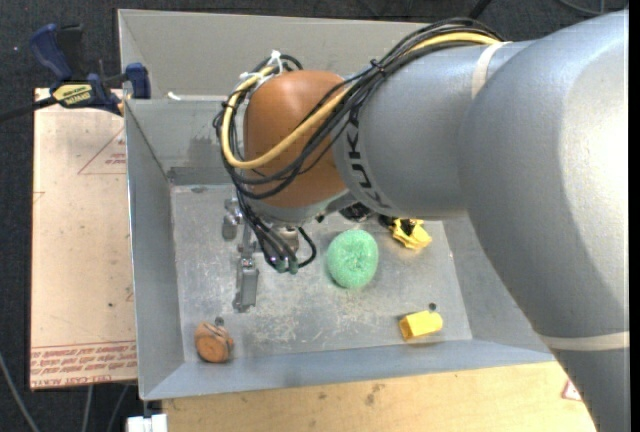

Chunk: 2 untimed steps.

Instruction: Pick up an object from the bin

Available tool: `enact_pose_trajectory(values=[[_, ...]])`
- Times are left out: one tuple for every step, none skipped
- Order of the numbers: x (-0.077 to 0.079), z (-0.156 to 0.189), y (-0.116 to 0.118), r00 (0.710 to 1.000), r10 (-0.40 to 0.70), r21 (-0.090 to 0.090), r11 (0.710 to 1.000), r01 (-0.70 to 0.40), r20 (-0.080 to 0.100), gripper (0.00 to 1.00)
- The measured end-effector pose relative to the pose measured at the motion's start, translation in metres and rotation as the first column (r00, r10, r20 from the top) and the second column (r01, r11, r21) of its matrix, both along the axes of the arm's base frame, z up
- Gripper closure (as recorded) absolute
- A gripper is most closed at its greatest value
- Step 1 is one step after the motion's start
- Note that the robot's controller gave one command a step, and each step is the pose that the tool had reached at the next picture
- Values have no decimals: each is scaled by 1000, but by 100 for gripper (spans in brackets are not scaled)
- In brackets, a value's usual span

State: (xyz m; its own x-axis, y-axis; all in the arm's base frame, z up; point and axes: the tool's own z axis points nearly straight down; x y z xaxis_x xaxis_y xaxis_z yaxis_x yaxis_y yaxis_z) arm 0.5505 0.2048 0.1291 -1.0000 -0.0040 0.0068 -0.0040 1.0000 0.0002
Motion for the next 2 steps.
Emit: enact_pose_trajectory(values=[[2, 5, -1, 1000, -3, 1, 1000, 3, 7, 0], [-25, -24, 5, 971, 238, 1, 971, -238, 12, 0]])
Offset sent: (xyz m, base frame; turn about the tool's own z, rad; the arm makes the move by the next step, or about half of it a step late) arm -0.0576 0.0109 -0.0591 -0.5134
